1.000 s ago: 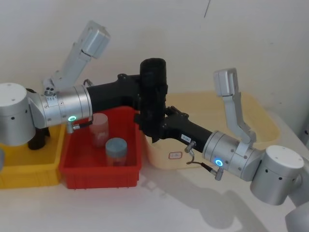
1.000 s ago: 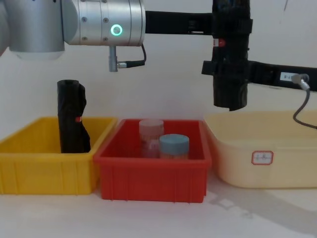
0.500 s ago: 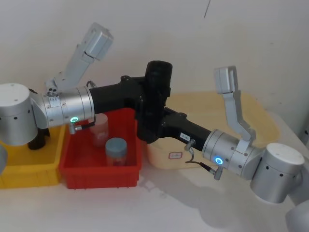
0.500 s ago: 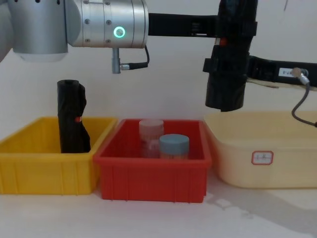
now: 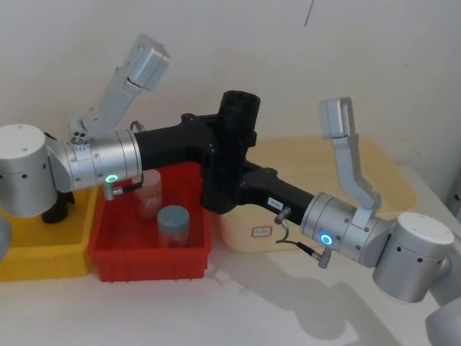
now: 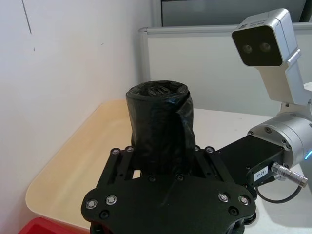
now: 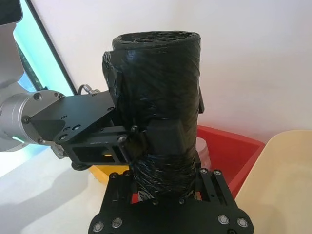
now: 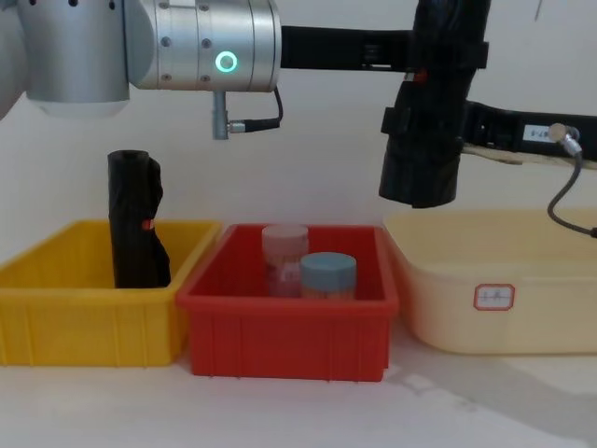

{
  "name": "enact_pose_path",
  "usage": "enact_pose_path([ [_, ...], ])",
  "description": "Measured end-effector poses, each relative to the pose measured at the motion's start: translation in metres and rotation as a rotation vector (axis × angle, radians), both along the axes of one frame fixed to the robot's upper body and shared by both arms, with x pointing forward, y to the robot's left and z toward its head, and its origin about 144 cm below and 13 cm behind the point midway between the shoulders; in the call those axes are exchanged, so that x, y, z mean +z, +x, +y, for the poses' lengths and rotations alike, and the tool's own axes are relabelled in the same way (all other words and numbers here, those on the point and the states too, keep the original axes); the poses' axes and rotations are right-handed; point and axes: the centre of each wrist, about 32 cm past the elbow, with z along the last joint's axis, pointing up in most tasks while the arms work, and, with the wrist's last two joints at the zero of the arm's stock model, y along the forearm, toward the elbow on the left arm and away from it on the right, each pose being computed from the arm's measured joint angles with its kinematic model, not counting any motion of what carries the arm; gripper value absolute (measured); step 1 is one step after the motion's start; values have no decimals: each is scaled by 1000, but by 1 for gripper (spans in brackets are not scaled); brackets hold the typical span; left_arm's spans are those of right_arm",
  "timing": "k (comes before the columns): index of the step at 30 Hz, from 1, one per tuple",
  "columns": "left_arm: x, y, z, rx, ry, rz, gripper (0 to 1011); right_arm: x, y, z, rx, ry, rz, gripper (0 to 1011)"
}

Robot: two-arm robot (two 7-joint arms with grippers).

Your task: Pick up the garbage bag with the one hand and transfer it to the other hand.

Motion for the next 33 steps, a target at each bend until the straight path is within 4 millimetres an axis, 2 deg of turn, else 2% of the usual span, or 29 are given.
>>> enact_pose_path([
  [2, 0, 0, 0, 0, 0, 0, 477, 0, 0, 0, -1, 0, -1, 580],
  [12, 0, -1, 1, 9, 0, 0, 785, -1, 2, 0, -53, -1, -16, 580],
  [19, 1, -4, 11, 54, 0, 4, 986, -1, 8, -4, -110, -17, -29, 579],
  [33, 5, -11, 44, 217, -3, -9, 1000, 0, 24, -13, -179, -70, -51, 579],
])
